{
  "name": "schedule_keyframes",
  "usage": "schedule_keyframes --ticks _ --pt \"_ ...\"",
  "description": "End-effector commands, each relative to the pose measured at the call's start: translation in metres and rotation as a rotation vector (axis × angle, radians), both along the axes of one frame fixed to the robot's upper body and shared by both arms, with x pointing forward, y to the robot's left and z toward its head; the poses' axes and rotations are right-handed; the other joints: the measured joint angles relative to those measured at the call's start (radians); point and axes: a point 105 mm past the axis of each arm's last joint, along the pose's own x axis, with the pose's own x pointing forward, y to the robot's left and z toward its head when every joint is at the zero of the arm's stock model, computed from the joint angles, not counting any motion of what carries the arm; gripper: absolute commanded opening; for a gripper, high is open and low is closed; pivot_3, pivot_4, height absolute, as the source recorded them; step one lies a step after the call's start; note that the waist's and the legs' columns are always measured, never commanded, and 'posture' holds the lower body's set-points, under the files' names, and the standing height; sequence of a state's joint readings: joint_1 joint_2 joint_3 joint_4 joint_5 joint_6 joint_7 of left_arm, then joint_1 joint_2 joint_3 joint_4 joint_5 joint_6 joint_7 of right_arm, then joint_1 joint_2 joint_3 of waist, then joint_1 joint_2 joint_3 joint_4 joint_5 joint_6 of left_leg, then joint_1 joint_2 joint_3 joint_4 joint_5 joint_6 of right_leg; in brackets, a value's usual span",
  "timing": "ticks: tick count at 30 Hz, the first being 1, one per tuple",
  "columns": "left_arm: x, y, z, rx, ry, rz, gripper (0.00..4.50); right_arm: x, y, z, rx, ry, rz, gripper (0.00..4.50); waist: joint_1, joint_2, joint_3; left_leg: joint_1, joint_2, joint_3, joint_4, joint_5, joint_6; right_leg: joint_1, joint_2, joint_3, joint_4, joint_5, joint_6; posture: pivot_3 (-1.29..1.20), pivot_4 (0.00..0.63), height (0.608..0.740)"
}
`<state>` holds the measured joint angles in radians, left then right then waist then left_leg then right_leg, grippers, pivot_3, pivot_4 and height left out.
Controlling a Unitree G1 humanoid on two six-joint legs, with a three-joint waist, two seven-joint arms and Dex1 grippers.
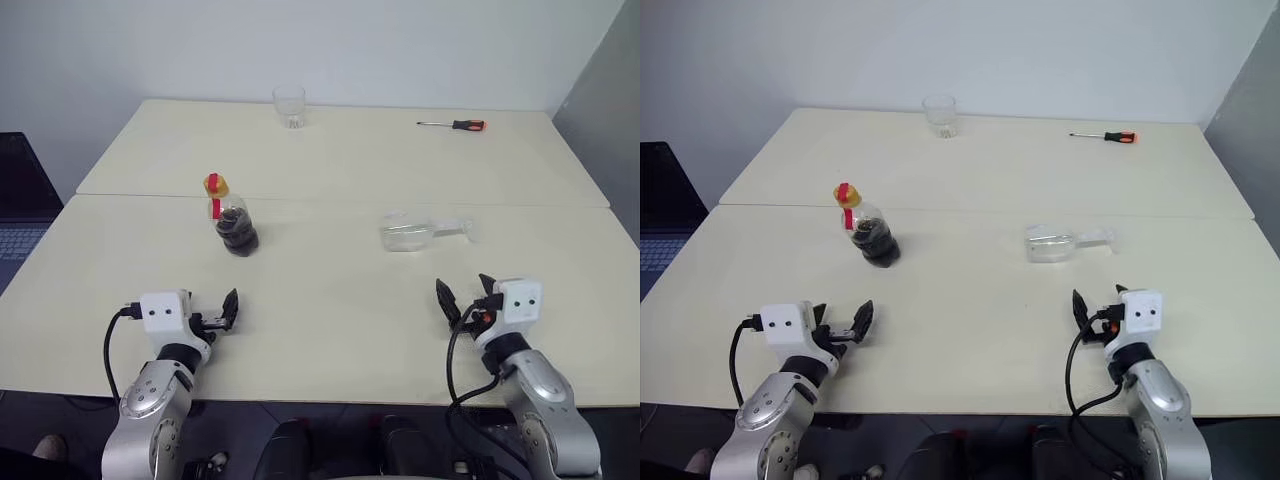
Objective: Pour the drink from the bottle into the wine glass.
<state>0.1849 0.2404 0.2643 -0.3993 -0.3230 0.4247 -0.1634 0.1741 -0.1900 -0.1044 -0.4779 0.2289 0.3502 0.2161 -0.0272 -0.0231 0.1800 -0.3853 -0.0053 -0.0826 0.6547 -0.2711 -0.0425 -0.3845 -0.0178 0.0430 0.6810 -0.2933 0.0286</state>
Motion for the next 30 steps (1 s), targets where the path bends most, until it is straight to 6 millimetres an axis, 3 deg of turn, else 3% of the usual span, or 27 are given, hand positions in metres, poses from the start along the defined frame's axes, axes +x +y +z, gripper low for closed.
schedule_keyframes --ticks 1,30 --pt "0.0012 0.0002 0.0134 0.028 -0.046 -0.005 4.47 0.0007 -0.0013 0.0142 -0.001 -0.057 0.0 4.5 0.0 0.0 0.0 0.0 0.0 0.0 0.0 0.0 0.0 0.0 0.0 0.0 0.0 0.0 0.0 0.0 0.15 0.74" --pt "0.0017 0.0053 0.0142 0.038 -0.062 0.015 4.47 0.0008 -0.0011 0.0167 0.0 -0.069 -0.001 4.5 0.0 0.0 0.0 0.0 0.0 0.0 0.0 0.0 0.0 0.0 0.0 0.0 0.0 0.0 0.0 0.0 0.15 0.74"
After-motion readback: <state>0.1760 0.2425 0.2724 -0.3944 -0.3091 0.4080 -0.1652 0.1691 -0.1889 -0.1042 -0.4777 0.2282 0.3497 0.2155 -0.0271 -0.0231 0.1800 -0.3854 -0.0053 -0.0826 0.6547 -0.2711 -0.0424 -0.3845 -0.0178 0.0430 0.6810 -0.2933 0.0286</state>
